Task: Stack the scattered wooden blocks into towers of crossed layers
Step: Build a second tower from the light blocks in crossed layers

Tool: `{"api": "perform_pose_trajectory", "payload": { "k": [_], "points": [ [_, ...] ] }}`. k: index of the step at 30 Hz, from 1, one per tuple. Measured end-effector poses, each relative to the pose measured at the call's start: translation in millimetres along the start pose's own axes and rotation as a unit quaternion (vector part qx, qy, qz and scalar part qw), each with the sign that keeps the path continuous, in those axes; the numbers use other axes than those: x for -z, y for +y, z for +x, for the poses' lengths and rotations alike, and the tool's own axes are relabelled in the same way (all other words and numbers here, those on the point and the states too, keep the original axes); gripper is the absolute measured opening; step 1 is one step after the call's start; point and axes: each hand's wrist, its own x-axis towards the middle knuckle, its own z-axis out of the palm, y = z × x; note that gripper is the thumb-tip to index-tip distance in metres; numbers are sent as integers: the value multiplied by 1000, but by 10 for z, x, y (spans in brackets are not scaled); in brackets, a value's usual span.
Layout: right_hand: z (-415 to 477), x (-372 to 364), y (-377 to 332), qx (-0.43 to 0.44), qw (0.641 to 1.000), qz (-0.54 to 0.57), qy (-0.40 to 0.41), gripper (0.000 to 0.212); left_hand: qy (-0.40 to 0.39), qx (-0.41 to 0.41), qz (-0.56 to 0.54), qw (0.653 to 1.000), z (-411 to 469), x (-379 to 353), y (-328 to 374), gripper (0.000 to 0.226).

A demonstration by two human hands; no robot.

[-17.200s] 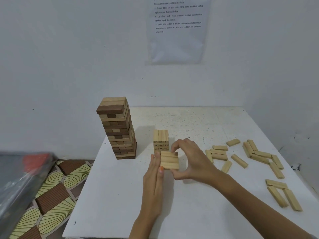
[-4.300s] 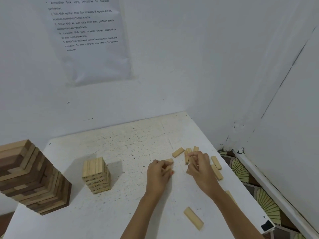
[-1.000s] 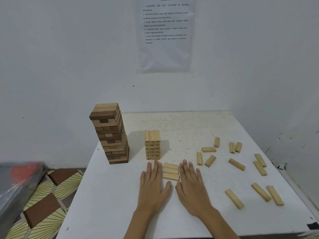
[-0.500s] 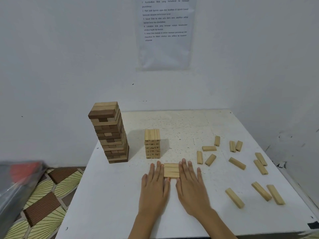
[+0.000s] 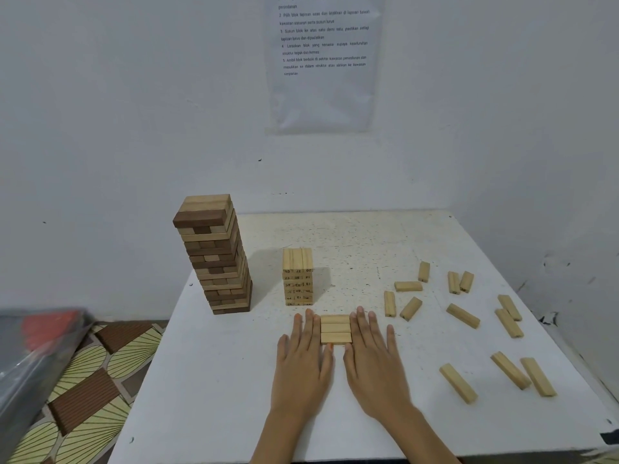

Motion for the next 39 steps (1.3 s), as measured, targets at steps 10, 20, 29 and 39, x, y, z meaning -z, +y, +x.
{"api": "perform_pose_trajectory", "payload": {
  "k": [10, 20, 29, 39],
  "points": [
    [2, -10, 4, 2, 1000, 25, -18, 66, -10, -2, 23, 1000, 20, -33, 3, 65],
    [88, 104, 119, 37, 973, 223, -43, 61, 10, 2, 0, 1000, -15, -6, -6, 80],
    [432, 226, 307, 197, 955, 219, -22, 29, 6, 2, 44, 999, -28, -12, -36, 55],
    [489, 234, 293, 211, 942, 258, -20, 23, 1, -12, 25, 1000, -27, -62, -39, 58]
  ]
}}
